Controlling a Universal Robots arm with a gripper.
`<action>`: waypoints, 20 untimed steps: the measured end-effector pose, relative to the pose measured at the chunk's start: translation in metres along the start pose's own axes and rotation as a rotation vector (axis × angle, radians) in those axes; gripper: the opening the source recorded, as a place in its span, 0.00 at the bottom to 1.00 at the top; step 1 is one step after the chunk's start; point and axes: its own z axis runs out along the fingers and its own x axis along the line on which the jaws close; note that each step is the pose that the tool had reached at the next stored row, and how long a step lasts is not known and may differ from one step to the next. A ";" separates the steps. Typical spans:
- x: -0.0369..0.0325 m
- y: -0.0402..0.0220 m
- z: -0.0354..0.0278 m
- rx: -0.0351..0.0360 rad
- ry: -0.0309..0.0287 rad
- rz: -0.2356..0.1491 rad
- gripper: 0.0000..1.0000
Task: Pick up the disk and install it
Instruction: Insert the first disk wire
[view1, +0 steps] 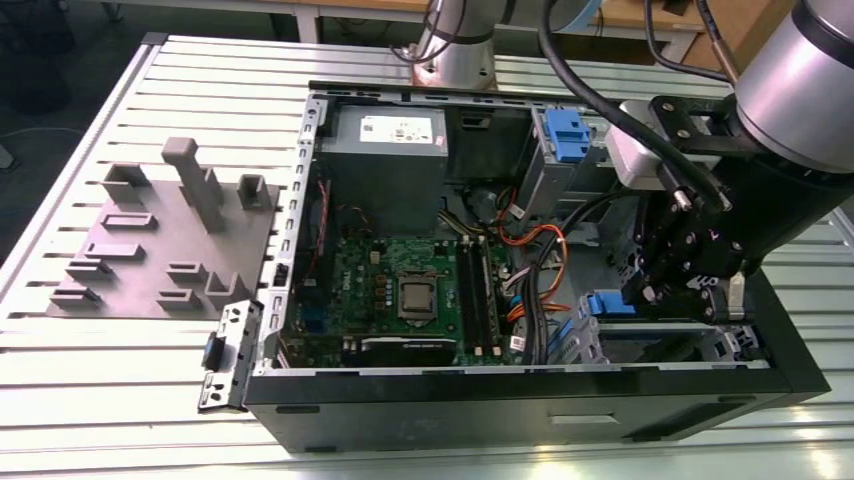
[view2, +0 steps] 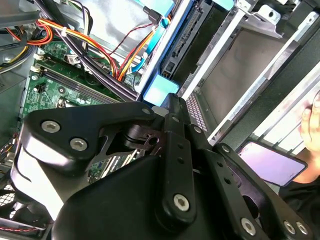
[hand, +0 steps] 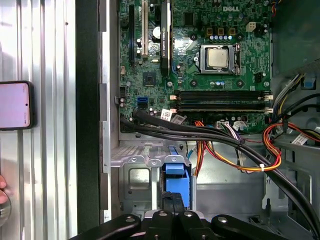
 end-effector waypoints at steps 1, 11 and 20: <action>0.0000 0.0000 0.0000 0.0000 0.0000 0.000 0.11; -0.0004 -0.0136 0.0002 0.0000 0.0001 0.000 0.11; -0.0005 -0.0183 0.0002 -0.0001 0.0001 0.000 0.11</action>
